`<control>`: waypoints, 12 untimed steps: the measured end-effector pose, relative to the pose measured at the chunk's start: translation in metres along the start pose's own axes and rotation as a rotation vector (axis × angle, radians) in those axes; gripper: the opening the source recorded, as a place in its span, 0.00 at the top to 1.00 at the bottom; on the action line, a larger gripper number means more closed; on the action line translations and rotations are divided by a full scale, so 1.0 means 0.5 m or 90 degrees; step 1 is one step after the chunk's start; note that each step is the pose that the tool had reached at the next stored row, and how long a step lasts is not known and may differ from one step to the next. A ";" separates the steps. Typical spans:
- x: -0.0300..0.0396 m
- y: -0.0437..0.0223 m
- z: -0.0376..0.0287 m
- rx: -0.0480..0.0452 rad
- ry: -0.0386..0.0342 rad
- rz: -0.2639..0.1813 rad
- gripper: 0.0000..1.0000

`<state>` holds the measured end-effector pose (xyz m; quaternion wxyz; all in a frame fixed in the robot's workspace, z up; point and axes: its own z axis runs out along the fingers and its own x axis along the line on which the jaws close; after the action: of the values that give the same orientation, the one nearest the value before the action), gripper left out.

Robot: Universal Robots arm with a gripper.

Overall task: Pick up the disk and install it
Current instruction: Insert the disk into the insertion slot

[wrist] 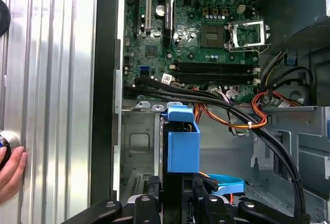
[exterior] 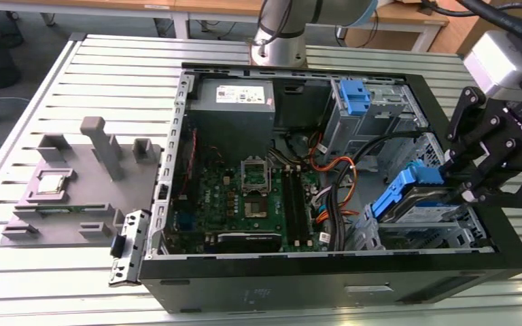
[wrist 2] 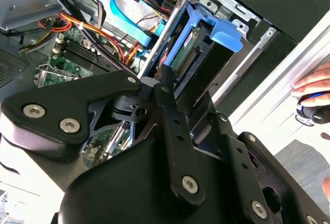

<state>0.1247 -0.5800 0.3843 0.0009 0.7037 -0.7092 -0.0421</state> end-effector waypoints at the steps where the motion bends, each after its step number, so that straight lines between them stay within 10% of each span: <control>1: 0.000 0.000 0.002 0.0000 0.0000 0.000 0.65; 12: 0.000 0.000 0.003 0.0000 0.0000 0.000 0.58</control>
<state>0.1247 -0.5800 0.3828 0.0009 0.7037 -0.7092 -0.0421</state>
